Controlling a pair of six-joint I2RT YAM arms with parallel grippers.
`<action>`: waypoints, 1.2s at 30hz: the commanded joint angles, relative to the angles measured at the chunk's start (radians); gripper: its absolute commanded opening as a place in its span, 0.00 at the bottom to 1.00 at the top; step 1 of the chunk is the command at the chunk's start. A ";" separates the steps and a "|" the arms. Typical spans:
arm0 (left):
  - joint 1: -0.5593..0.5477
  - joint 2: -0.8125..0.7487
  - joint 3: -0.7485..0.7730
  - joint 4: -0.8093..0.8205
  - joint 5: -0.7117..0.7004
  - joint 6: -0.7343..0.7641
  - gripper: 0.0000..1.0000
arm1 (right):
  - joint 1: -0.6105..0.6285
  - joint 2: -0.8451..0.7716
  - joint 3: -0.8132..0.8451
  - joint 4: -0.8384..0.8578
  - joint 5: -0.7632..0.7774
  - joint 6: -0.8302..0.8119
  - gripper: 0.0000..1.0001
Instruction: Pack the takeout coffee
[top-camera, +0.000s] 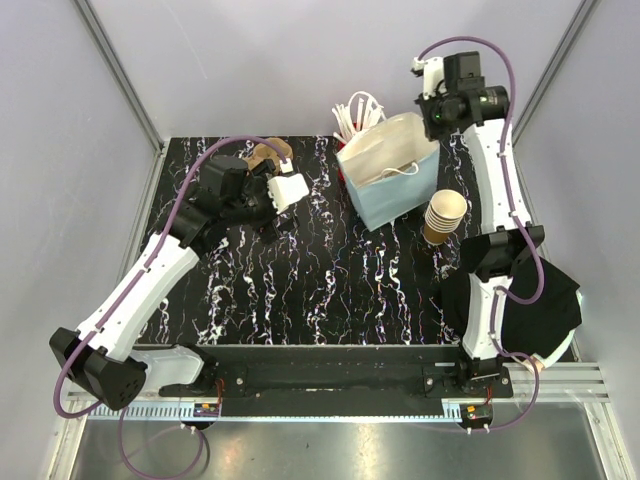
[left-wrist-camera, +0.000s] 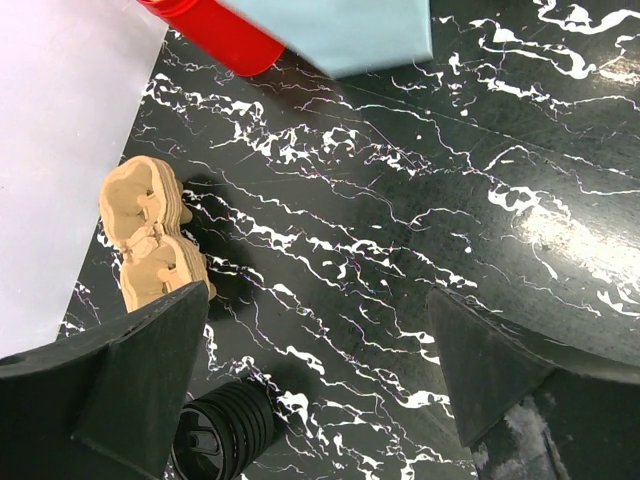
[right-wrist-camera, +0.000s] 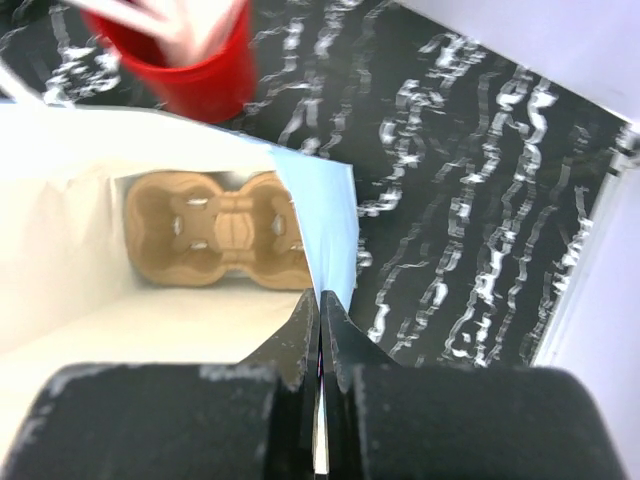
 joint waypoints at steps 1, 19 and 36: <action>0.006 -0.023 -0.005 0.053 -0.006 -0.020 0.99 | -0.065 0.024 0.075 0.034 0.004 -0.024 0.00; 0.006 -0.006 -0.005 0.069 0.013 -0.039 0.99 | -0.284 -0.043 0.110 0.083 -0.025 -0.001 0.89; 0.009 0.011 -0.032 0.172 -0.102 -0.109 0.99 | -0.214 -0.378 -0.234 0.164 -0.280 -0.009 0.90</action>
